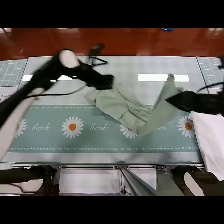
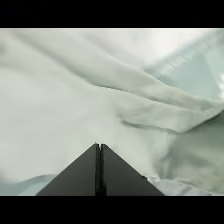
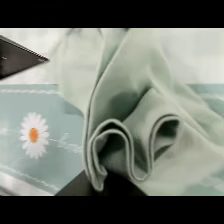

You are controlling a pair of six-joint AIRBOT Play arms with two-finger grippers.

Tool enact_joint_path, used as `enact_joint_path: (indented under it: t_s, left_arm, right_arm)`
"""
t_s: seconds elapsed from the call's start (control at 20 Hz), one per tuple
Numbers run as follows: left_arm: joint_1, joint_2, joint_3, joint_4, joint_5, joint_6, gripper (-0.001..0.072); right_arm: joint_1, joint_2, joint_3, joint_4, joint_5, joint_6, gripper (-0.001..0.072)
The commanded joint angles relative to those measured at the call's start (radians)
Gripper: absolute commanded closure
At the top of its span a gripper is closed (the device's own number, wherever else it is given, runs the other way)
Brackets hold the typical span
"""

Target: Fold the shirts.

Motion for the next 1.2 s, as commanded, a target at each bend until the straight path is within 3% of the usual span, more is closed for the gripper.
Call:
enact_joint_path:
  t_s: [0.0, 0.15, 0.3, 0.45, 0.7, 0.75, 0.8, 0.85, 1.0, 1.15]
  left_arm:
    - [0.224, 0.293, -0.225, 0.035, -0.008, 0.064, 0.0687]
    - [0.342, 0.483, -0.372, 0.035, -0.018, 0.066, 0.0687]
    - [0.366, 0.601, -0.468, 0.035, -0.020, 0.081, 0.0687]
    - [0.366, 0.634, -0.528, 0.031, 0.002, 0.051, 0.0685]
    - [0.366, 0.628, -0.597, 0.024, 0.041, 0.062, 0.0686]
    - [0.366, 0.626, -0.608, 0.025, 0.049, 0.063, 0.0686]
    - [0.366, 0.626, -0.620, 0.025, 0.063, 0.063, 0.0686]
    - [0.366, 0.626, -0.632, 0.025, 0.079, 0.063, 0.0686]
    - [0.419, 0.621, -0.606, 0.036, 0.109, 0.107, 0.0686]
    - [0.570, 0.623, -0.484, 0.003, 0.045, 0.108, 0.0686]
  right_arm:
    - [0.247, -0.228, 0.060, 0.073, -0.248, -0.013, 0.0689]
    - [0.388, -0.486, 0.228, 0.083, -0.333, -0.021, 0.0689]
    - [0.451, -0.729, 0.420, 0.111, -0.345, -0.023, 0.0689]
    - [0.461, -0.902, 0.550, 0.253, -0.344, -0.053, 0.0689]
    - [0.465, -1.036, 0.652, 0.332, -0.341, -0.053, 0.0688]
    - [0.469, -1.051, 0.652, 0.346, -0.341, -0.060, 0.0646]
    - [0.479, -1.062, 0.652, 0.357, -0.334, -0.060, 0.0435]
    - [0.486, -1.064, 0.652, 0.353, -0.317, -0.069, 0.0292]
    - [0.428, -1.021, 0.652, 0.348, -0.188, -0.074, 0.0297]
    - [0.240, -0.895, 0.652, 0.295, 0.077, -0.073, 0.0304]
